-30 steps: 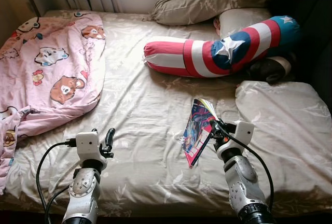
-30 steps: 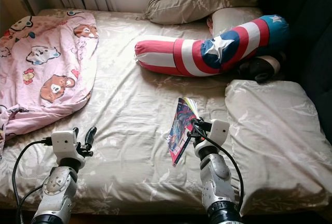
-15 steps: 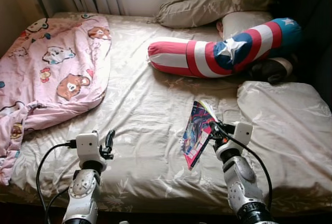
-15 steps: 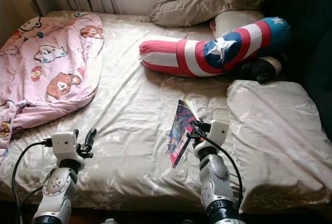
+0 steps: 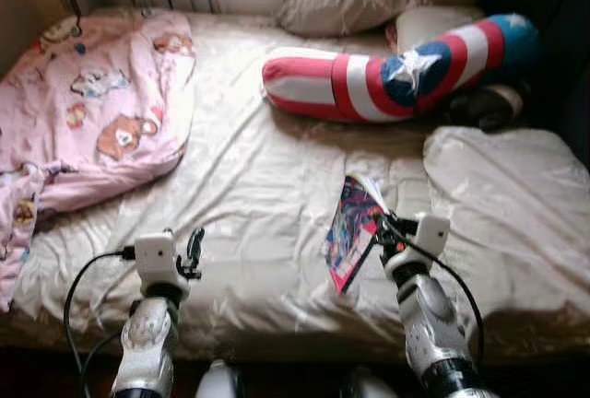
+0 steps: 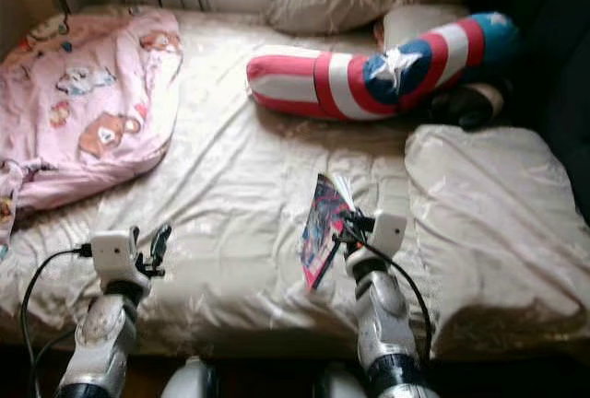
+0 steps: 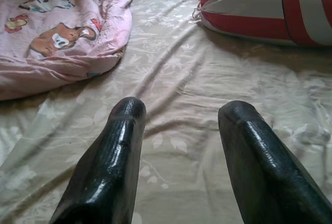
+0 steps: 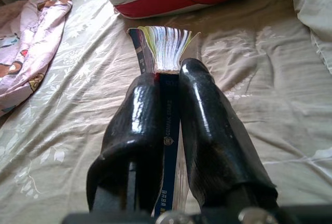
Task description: Clean up the room
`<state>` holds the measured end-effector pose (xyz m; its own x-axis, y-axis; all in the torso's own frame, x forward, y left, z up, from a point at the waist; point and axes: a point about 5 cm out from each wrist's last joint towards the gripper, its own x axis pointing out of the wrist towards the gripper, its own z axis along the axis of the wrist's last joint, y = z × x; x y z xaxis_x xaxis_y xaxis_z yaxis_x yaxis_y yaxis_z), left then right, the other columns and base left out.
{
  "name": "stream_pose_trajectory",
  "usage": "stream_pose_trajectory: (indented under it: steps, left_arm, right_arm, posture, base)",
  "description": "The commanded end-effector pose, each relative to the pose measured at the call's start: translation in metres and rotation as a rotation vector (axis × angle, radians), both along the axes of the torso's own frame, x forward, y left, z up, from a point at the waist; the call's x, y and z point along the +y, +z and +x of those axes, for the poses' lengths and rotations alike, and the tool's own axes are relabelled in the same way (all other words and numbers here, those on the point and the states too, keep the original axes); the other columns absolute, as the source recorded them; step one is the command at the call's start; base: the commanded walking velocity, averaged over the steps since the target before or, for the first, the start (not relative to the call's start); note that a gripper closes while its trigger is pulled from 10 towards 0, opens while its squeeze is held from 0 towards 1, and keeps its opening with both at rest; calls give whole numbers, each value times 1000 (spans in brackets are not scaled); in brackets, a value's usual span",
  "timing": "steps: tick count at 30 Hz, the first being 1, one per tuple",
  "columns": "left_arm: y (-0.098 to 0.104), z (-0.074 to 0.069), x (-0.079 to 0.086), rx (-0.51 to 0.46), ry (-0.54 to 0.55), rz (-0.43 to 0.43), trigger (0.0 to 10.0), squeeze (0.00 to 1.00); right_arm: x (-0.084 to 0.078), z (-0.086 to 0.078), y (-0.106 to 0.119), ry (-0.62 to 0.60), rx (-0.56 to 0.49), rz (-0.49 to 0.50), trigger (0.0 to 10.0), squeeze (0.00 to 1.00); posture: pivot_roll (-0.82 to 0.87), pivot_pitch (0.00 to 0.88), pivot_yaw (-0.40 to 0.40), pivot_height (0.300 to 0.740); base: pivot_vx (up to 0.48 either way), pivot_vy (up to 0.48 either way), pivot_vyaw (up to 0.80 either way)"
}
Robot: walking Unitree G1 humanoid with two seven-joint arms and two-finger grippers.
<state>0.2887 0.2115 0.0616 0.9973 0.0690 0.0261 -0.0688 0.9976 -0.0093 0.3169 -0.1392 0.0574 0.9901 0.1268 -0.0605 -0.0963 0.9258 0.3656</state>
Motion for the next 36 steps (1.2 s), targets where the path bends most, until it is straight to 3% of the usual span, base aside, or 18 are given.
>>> stream_pose_trajectory:
  steps: [1, 11, 15, 19, 36]
  left_arm:
    - [-3, -3, 2, 16, 8, -16, 10000, 0]
    - [-2, -3, 2, 15, 8, -16, 10000, 0]
    - [-2, -2, 2, 19, 7, -14, 10000, 0]
    - [-2, -2, 2, 20, 6, -14, 10000, 0]
    - [-3, -3, -1, 31, -22, -3, 10000, 0]
  right_arm:
    - [-1, 2, 6, -6, -40, 10, 10000, 0]
    - [-1, 4, 9, -2, -60, 44, 10000, 0]
    - [4, 8, 25, 35, -142, 152, 10000, 0]
    - [7, 11, 32, 63, -171, 192, 10000, 0]
    - [11, 12, 33, 132, -162, 356, 10000, 0]
  posture:
    - [66, 148, -37, 632]
    - [66, 149, -36, 632]
    - [68, 149, -35, 632]
    - [68, 149, -35, 632]
    - [71, 152, -28, 632]
  base:
    - [0, 0, 0]
    - [0, 0, 0]
    - [0, 0, 0]
    - [0, 0, 0]
    - [0, 0, 0]
